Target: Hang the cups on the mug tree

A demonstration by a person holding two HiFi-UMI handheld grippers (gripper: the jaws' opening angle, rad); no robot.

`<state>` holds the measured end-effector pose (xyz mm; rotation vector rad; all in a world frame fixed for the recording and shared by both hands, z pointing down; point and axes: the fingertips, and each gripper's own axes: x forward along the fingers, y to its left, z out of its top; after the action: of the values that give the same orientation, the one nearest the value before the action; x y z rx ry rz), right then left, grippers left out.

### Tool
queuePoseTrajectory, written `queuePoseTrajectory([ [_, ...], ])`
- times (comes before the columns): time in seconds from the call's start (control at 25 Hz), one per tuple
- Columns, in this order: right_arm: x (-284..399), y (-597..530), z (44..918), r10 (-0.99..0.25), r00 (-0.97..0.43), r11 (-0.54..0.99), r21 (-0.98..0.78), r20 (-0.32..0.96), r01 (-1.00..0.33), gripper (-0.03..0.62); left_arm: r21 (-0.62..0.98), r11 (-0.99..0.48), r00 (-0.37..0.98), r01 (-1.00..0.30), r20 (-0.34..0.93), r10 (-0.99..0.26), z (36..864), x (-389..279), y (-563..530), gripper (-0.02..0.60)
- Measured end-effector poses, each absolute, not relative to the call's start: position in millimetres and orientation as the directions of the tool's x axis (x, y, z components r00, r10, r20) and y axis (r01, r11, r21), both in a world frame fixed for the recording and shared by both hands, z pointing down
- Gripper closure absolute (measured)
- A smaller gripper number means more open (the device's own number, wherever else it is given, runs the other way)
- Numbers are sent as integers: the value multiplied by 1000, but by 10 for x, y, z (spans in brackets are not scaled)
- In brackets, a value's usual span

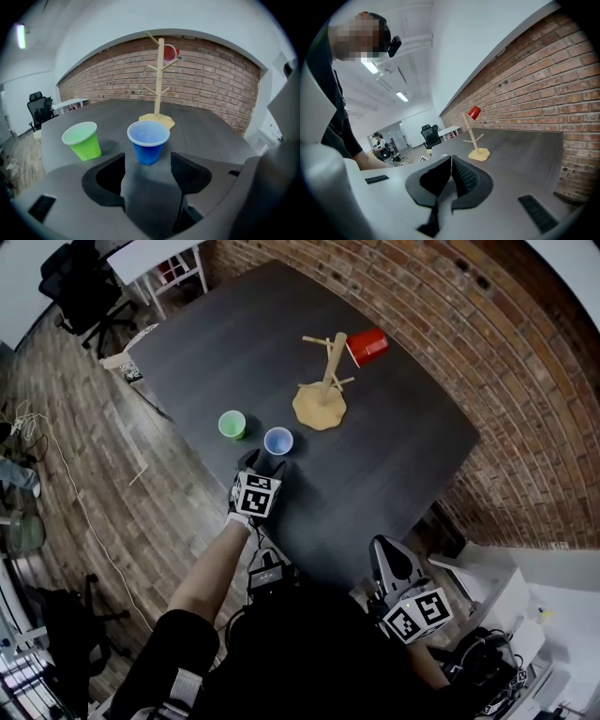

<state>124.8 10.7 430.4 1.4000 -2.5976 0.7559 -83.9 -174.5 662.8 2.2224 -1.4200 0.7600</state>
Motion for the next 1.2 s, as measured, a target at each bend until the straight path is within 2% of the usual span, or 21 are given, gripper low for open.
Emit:
queuePoseTrajectory([
  [0.24,1314,119,4502,-748,-550,416,-382,372,-825,562,7,-350,271,-937,648,-712,6911,-784,-2130,283],
  [0.44,1368,112,4617,-746,-530,385,-387,404,-838,562,-66,-402,265,-913,652,-710,6963,-695,-2328,285],
  [0.76,1132,131,4651,-740,-535,388,-392,407,-834,562,-89,-453,298,-887,638,-710,6745,-733,-2243,288],
  [1.0,968,180,4563,-755,-520,382,-378,398,-844,562,-291,-552,249,-781,666,-703,6205,-845,-2324,288],
  [1.2,954,233,4527,-764,-502,367,-368,405,-855,562,-575,-597,78,-559,681,-728,5880,-871,-2721,289],
])
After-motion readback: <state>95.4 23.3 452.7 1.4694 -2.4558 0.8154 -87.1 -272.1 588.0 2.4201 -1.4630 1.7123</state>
